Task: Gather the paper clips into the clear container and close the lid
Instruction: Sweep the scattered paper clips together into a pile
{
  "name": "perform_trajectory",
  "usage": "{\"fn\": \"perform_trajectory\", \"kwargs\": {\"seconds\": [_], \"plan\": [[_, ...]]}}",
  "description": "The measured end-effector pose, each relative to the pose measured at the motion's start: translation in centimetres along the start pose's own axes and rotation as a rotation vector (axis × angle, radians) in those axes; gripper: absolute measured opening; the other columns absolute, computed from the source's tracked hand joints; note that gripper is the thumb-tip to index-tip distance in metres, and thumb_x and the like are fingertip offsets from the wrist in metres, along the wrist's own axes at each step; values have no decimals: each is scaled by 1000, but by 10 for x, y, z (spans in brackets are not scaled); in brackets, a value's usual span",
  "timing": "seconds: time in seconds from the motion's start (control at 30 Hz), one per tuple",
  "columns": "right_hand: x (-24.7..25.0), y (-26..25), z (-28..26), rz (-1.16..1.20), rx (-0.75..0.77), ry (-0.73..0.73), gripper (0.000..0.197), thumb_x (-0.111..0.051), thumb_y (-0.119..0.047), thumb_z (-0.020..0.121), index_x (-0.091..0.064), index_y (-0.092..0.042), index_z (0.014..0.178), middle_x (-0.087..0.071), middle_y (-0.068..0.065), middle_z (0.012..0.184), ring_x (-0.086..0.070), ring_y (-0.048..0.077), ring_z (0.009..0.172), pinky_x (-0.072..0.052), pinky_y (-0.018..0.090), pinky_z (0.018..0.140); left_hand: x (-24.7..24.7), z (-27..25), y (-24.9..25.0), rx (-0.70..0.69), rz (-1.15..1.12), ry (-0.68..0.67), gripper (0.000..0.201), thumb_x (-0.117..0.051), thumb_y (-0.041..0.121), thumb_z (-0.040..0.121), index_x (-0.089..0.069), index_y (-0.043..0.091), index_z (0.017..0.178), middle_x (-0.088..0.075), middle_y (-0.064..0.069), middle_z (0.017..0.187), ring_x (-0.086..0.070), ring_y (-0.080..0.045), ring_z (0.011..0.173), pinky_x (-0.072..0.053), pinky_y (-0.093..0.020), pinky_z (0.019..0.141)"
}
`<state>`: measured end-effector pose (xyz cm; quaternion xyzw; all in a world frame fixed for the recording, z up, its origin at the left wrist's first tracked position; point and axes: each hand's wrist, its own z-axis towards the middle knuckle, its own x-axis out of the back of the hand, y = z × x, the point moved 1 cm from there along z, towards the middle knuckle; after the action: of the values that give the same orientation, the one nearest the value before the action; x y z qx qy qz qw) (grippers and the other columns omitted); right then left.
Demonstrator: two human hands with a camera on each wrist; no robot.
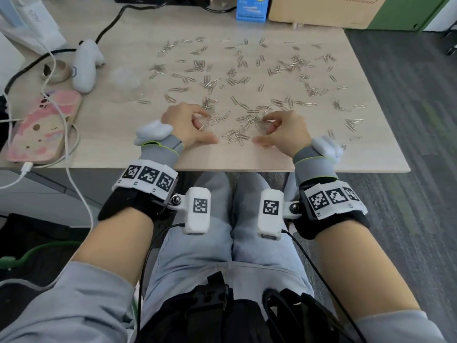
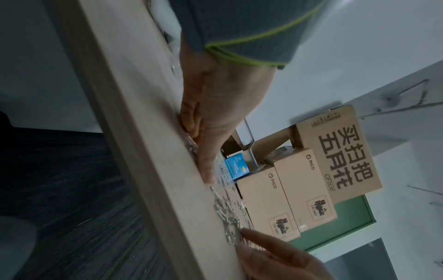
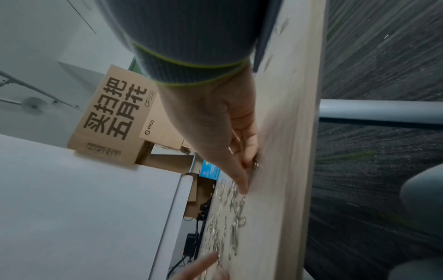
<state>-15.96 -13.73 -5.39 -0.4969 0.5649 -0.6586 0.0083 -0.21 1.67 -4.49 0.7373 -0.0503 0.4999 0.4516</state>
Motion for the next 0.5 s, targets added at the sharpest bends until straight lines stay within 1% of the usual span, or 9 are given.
{"fn": "perform_trajectory", "kwargs": {"seconds": [0.03,0.07,0.13,0.2,0.3,0.33,0.37,0.43,0.5], "plan": [[-3,-1,3,45,6,-1,47,-80,-9,66,-64,-7,110,-55,-4,63,-53,0,42,-51,28,65,-4,4,1,-9,-47,14,57,-86,36,53,-67,24,105,-62,3,74,-56,-13,74,-44,-25,77],[-7,-1,5,69,17,9,42,-78,-6,67,-66,-6,107,-54,-5,61,-51,-1,38,-51,27,62,-7,7,2,-18,-93,30,53,-86,34,53,-68,23,102,-61,3,70,-55,-12,71,-43,-23,74],[-13,-4,11,62,54,40,32,-74,-6,70,-69,-7,101,-53,-6,60,-49,1,44,-51,29,64,-13,16,4,-31,-147,70,46,-86,31,55,-70,20,97,-58,6,64,-54,-11,66,-44,-22,70],[-18,-5,17,42,82,61,26,-71,-9,72,-70,-11,98,-53,-8,59,-49,1,50,-49,28,67,-20,24,7,-48,-169,87,40,-84,30,57,-70,19,93,-55,11,61,-51,-4,58,-41,-16,64],[-18,-9,28,78,66,90,22,-70,-10,75,-70,-12,96,-53,-11,59,-51,-7,42,-46,16,58,-23,34,19,-75,-188,72,37,-83,26,60,-70,14,93,-55,13,61,-50,0,55,-45,-20,65],[-17,-10,30,130,59,97,22,-70,-10,75,-70,-10,97,-54,-10,59,-52,-7,42,-46,12,56,-22,36,21,-77,-216,61,36,-82,23,62,-69,12,93,-55,12,62,-52,0,52,-48,-21,64],[-14,-11,30,202,63,93,21,-71,-10,76,-69,-8,97,-55,-9,60,-53,-3,43,-47,12,56,-20,36,23,-77,-266,58,34,-81,20,64,-68,11,94,-56,10,62,-53,0,47,-50,-21,59],[-8,-13,27,374,69,-5,12,-70,-8,78,-69,-6,90,-60,-7,56,-56,5,46,-50,19,54,-13,38,23,-74,-353,69,30,-78,14,69,-66,9,96,-57,6,64,-54,1,37,-47,-12,45],[-7,-15,19,510,47,-254,2,-68,-7,81,-68,-6,79,-66,-3,53,-60,9,46,-52,20,51,-7,37,18,-60,-417,69,29,-74,10,73,-64,6,100,-56,2,65,-54,2,35,-45,-10,41]]}}
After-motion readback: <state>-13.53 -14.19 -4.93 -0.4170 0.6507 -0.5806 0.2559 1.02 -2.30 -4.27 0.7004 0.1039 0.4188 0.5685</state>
